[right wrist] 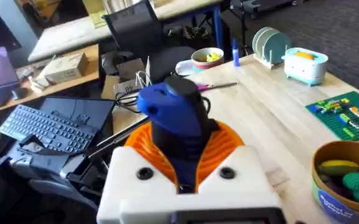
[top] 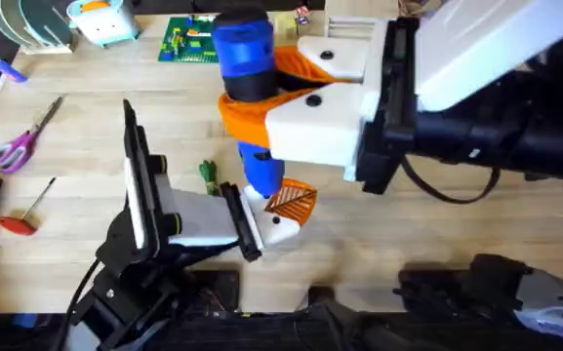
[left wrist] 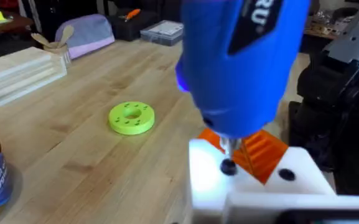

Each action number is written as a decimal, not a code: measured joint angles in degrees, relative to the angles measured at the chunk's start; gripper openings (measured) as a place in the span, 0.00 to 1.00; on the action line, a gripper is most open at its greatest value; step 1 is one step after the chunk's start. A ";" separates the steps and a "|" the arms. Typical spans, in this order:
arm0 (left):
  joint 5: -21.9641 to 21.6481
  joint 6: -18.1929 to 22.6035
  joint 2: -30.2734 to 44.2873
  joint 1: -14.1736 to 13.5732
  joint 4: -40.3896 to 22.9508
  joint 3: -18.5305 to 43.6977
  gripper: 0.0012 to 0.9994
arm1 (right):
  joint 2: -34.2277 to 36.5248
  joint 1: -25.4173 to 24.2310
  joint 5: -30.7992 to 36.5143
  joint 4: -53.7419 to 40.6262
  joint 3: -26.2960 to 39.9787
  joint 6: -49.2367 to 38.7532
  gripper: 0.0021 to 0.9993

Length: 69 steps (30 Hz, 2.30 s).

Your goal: Pick up the gripper from the table and insert it into the empty holder that is missing its gripper. Then pick up a screw, insert it into the mounting hole, and use the screwdriver to tighten it. Finally, clean up the table by picking up the vegetable and placing it into the bucket.

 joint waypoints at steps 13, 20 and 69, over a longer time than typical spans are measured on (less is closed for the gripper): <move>-0.20 0.01 0.00 0.00 0.00 0.00 0.02 | 0.22 0.00 -0.02 0.37 0.00 -0.14 0.09; -0.20 0.01 0.00 0.00 0.00 0.00 0.02 | 0.22 0.00 -0.02 0.33 0.00 -0.14 0.09; -0.39 -0.54 -0.01 0.00 0.01 0.00 0.02 | -7.28 -8.92 1.59 -2.47 0.00 -5.74 0.09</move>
